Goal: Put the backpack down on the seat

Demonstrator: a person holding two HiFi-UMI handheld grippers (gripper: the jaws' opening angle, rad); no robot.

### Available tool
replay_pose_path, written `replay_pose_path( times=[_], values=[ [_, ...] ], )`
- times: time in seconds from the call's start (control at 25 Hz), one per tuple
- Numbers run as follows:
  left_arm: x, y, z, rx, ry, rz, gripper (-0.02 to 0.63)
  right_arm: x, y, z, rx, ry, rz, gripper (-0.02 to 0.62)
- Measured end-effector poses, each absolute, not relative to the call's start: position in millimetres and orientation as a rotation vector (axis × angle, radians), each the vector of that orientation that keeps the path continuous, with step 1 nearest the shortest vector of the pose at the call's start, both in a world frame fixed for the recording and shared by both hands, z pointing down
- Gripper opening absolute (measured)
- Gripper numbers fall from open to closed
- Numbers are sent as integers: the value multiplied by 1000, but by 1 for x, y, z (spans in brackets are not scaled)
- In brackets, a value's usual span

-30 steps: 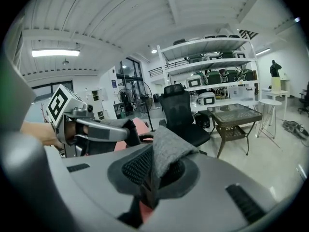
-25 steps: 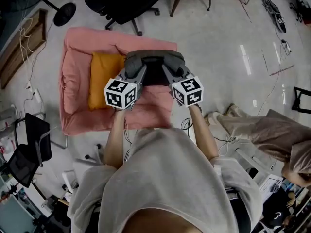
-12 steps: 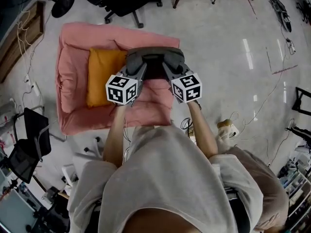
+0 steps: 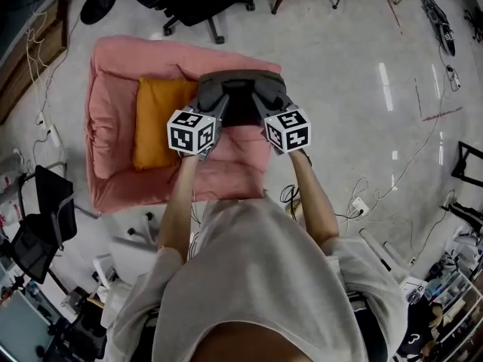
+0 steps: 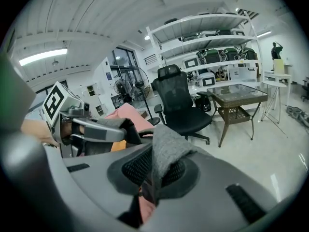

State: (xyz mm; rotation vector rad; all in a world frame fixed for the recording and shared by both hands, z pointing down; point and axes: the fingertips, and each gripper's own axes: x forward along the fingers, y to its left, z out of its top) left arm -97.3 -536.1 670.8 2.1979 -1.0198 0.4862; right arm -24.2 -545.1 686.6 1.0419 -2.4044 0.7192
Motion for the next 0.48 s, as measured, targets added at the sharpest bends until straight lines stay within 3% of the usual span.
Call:
replay_pose_path(
  times=[0.48],
  values=[
    [-105, -572, 687, 2172, -1043, 481, 26, -33, -588, 705, 1045, -2375, 716, 35]
  ],
)
